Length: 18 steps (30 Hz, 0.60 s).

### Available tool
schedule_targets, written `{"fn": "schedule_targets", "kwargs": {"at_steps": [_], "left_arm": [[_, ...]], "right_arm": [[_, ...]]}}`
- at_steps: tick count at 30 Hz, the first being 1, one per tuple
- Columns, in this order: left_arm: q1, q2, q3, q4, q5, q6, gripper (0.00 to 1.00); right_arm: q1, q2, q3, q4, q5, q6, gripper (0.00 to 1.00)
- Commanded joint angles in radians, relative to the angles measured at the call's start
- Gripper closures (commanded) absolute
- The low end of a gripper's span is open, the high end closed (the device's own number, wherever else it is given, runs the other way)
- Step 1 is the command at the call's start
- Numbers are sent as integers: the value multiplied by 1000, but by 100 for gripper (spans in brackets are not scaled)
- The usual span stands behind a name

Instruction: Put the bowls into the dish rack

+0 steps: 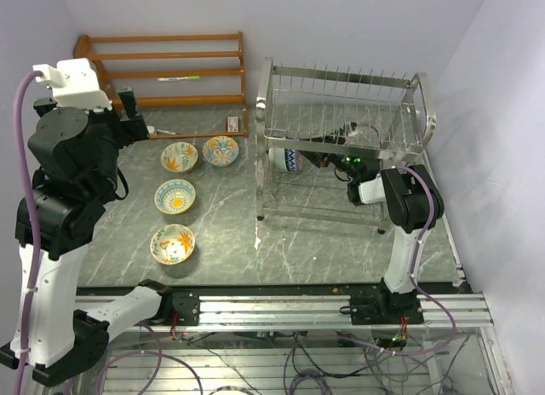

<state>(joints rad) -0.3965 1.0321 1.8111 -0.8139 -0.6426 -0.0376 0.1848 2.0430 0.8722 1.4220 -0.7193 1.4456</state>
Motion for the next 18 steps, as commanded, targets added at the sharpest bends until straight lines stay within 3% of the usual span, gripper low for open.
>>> {"fn": "schedule_targets", "kwargs": {"at_steps": [1,4,7,12,18], "left_arm": [[-8,-19,24,-12,-13,15,1],[-7,-18,18,-6,-12,28,1],[-8,-17,16,2,-9,39,1],[-7,-17,7,7,-4,46,1],[-8,-21,1,2,-6,49,1]], "right_arm": [[5,-48,64,-225,-1,-193,25],[6,-72,90,-335,10,-267,25],[7,-83,74,-336,24,-268,25],[5,-85,18,-215,62,-215,25],[3,5,5,107,76,-13,27]]}}
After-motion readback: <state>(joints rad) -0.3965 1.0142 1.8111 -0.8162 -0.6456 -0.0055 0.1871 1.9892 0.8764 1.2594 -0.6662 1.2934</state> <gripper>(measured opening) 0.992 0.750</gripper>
